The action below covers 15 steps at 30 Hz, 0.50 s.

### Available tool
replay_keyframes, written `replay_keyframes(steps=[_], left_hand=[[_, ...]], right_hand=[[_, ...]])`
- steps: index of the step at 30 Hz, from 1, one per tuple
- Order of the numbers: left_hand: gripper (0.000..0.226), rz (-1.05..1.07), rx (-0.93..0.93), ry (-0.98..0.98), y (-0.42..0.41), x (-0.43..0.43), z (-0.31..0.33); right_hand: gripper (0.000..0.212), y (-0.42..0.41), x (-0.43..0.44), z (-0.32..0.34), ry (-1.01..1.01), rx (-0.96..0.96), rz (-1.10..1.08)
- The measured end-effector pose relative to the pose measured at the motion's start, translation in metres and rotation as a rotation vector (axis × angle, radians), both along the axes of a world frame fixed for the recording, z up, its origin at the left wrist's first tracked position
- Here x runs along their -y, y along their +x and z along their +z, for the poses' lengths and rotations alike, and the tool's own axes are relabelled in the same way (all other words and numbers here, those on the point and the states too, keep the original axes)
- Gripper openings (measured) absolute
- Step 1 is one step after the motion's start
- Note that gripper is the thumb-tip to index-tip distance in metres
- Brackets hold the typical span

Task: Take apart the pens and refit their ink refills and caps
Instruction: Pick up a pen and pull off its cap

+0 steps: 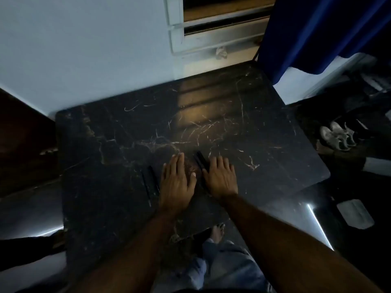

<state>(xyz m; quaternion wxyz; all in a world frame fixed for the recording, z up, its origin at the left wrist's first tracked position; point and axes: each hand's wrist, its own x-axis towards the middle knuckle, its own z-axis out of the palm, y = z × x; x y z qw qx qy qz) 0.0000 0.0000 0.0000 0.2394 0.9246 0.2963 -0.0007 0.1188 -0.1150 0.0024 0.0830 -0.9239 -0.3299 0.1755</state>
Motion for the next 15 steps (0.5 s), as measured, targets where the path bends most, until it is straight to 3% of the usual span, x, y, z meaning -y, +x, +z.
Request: replay_keyframes(steps=[10, 15], left_hand=[[0.069, 0.13, 0.143, -0.071, 0.012, -0.004, 0.005], [0.046, 0.33, 0.319, -0.349, 0.025, -0.016, 0.02]], right_hand=[[0.043, 0.014, -0.021, -0.003, -0.047, -0.032, -0.032], [0.026, 0.019, -0.012, 0.005, 0.165, -0.171, -0.052]])
